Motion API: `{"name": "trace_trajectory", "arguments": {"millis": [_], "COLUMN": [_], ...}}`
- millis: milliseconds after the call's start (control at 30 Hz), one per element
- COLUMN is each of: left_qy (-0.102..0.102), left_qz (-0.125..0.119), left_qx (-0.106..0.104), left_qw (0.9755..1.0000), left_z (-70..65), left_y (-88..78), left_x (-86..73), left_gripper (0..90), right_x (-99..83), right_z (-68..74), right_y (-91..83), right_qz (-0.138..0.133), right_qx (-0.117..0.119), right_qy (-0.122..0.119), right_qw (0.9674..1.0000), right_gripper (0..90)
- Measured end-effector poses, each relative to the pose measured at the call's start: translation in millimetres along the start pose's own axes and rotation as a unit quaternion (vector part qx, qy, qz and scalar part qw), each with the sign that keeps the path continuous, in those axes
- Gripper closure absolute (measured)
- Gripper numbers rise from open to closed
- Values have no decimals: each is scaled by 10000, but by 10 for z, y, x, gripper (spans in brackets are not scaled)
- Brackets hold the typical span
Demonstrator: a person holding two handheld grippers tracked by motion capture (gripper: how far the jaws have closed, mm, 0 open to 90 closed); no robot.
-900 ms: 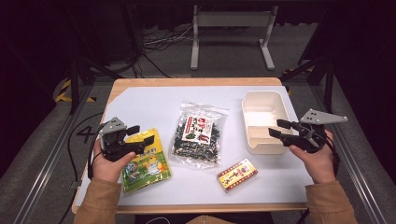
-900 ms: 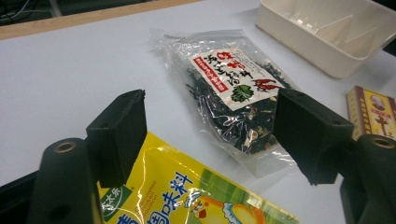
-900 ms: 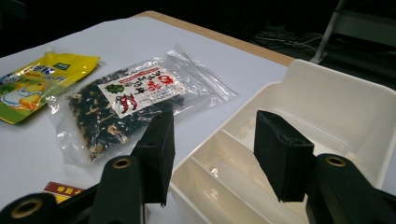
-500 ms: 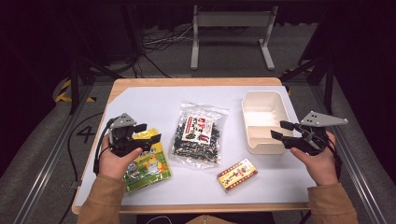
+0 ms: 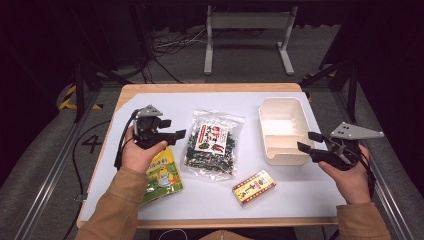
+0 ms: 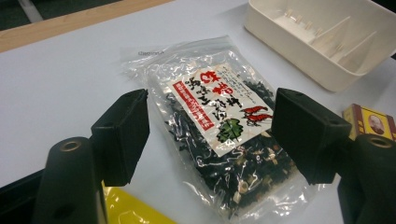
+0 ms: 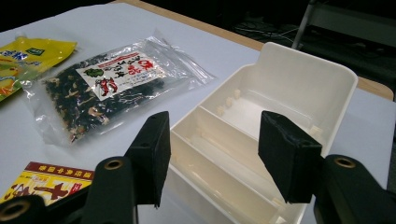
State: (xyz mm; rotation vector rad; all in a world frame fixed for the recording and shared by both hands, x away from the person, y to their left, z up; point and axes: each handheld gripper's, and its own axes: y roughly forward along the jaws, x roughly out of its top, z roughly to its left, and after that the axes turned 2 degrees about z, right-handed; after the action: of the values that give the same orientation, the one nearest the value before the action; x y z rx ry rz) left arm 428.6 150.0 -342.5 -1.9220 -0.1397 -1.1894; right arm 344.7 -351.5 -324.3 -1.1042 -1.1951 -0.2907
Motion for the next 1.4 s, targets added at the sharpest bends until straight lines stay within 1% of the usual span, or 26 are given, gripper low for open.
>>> {"name": "trace_trajectory", "arguments": {"millis": [100, 133, 167, 300, 333, 367, 400, 467, 567, 633, 700, 800, 933, 967, 1000, 1067, 1100, 1133, 1167, 1300, 1333, 1367, 1400], "left_qy": [-84, -84, -161, -229, -267, -267, -286, -379, -498, -594, -634, -673, -744, -779, -764, -851, -840, -887, -920, -1038, -1106, -1137, -1137], "left_qz": [134, 134, 132, 369, 504, 504, 599, 716, 808, 904, 981, 1040, 1192, 1193, 1236, 1305, 1352, 1384, 1414, 1583, 1620, 1631, 1631], "left_qx": [-76, -76, -84, -64, -68, -68, -54, -77, -100, -95, -31, -29, -5, 16, 18, -1, 2, 24, 4, 12, 7, 1, 1], "left_qw": [9998, 9998, 9997, 9990, 9984, 9984, 9978, 9967, 9954, 9941, 9931, 9923, 9901, 9898, 9894, 9878, 9873, 9864, 9857, 9819, 9806, 9800, 9800], "left_z": [65, 65, 77, 149, 171, 171, 191, 212, 259, 289, 304, 333, 357, 357, 367, 373, 383, 385, 389, 419, 426, 430, 430], "left_y": [124, 124, 172, 353, 421, 421, 476, 546, 649, 725, 789, 866, 982, 1010, 1034, 1086, 1113, 1135, 1151, 1221, 1237, 1246, 1246], "left_x": [55, 55, 72, 148, 159, 159, 164, 165, 161, 157, 157, 159, 157, 151, 148, 137, 130, 124, 118, 86, 78, 73, 73], "left_gripper": [286, 287, 287, 296, 296, 290, 290, 282, 280, 280, 279, 280, 286, 288, 289, 294, 294, 294, 295, 307, 312, 317, 324], "right_x": [-2, -2, -1, 1, 2, 2, 4, 7, 9, 10, 13, 18, 14, 11, 10, 8, 6, 5, 4, -1, -2, -4, -5], "right_z": [4, 4, 6, 15, 16, 16, 16, 13, 3, -2, -4, -1, -9, -15, -18, -21, -22, -22, -22, -18, -18, -19, -19], "right_y": [-22, -22, -24, -21, -22, -22, -27, -37, -50, -54, -54, -52, -46, -45, -45, -47, -48, -48, -47, -38, -36, -33, -30], "right_qz": [-13, -13, -18, -7, -11, -11, -10, -30, -60, -70, -77, -81, -57, -56, -59, -51, -50, -47, -45, -29, -26, -16, -14], "right_qx": [4, 4, 6, 32, 37, 37, 43, 33, 30, 18, 9, 10, 19, 22, 24, 29, 32, 33, 36, 58, 61, 66, 71], "right_qy": [16, 16, 9, 1, 8, 8, 5, 5, 39, 44, 37, 38, 80, 90, 100, 107, 107, 103, 102, 105, 108, 108, 107], "right_qw": [10000, 10000, 10000, 10000, 10000, 10000, 10000, 10000, 10000, 10000, 10000, 10000, 10000, 9999, 9999, 9999, 9999, 9999, 9999, 9999, 9999, 9999, 9999], "right_gripper": [445, 445, 446, 442, 441, 441, 440, 437, 431, 429, 426, 421, 417, 416, 415, 413, 412, 411, 411, 405, 403, 401, 399]}}
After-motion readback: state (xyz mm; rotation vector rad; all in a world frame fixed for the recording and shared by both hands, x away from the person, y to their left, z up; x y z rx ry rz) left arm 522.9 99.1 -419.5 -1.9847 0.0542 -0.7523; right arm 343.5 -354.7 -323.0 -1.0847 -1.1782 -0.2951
